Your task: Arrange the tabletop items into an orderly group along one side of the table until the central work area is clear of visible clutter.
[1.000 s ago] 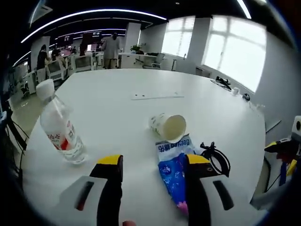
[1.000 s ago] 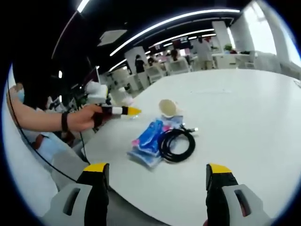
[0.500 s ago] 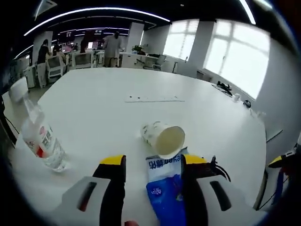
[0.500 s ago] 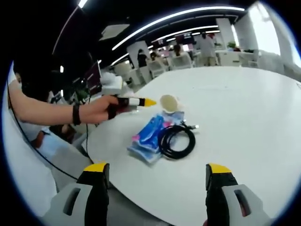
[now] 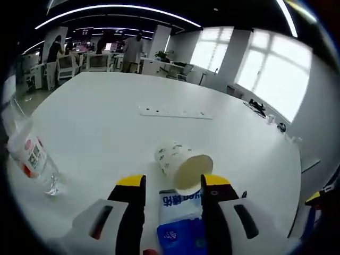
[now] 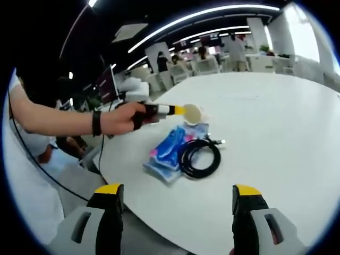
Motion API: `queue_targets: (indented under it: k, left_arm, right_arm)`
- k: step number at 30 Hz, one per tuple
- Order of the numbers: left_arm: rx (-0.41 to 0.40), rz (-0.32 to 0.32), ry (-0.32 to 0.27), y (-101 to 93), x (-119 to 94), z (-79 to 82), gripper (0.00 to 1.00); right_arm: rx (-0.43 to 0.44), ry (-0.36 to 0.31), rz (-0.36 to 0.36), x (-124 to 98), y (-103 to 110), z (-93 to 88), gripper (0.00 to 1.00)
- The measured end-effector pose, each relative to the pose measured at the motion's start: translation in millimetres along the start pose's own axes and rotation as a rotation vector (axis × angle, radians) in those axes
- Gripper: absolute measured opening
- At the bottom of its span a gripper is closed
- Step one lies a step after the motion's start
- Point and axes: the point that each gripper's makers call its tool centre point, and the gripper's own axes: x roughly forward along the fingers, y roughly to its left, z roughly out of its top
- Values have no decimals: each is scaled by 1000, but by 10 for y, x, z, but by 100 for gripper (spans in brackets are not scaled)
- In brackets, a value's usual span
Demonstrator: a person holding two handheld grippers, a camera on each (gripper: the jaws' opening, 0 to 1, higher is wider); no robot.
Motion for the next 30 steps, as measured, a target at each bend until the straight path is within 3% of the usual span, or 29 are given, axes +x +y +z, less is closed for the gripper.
queue_targets:
  k: [17,26,30]
  left_arm:
    - [-5,13,10,60,94,-8,24]
    - [29,21,6,98,100,32,0]
    - [42,21,12,127,72,39,0]
  right_arm:
    - [5,11,1,-6,-10,-19,86]
    - [-1,11,8,13,17,-5,85]
    - [-3,7,8,16,29,9,85]
